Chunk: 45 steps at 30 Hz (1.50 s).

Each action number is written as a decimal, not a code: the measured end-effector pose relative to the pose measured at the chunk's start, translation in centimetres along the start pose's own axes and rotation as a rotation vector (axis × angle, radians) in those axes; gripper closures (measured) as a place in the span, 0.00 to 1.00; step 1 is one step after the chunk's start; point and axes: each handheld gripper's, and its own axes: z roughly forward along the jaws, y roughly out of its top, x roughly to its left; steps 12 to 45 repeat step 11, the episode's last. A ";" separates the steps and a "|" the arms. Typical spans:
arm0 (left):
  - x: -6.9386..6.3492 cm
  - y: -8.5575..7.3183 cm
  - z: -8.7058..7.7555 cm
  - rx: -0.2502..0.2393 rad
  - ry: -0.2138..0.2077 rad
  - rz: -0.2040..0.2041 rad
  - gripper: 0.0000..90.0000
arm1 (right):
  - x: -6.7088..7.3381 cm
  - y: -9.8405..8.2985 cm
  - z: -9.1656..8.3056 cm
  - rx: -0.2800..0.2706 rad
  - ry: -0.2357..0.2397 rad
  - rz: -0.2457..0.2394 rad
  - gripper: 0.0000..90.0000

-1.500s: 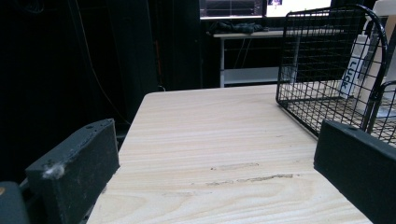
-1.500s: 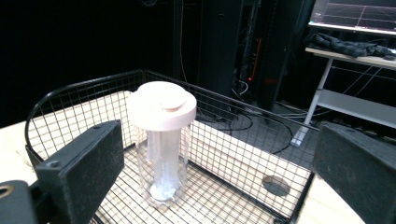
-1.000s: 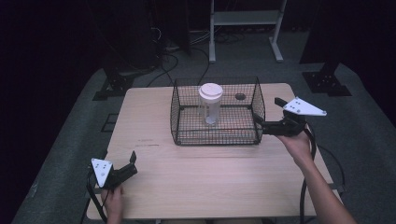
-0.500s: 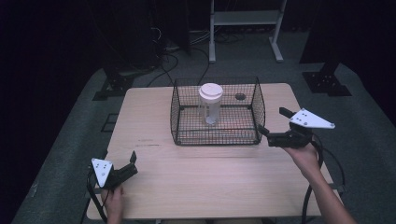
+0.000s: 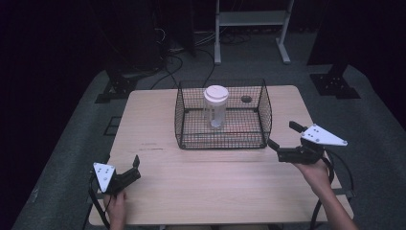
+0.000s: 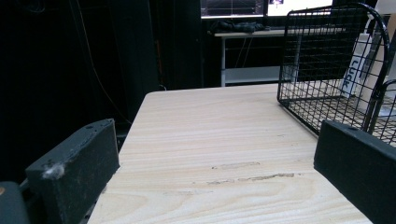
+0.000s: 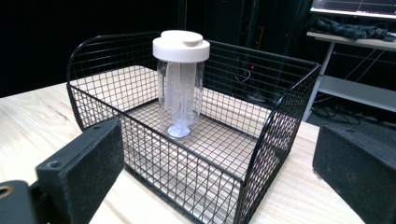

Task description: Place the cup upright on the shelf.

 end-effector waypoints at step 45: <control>0.1 0.0 0.1 0.006 0.001 -0.001 0.00 | 0.0 -3.2 -0.5 0.023 -0.043 0.037 0.02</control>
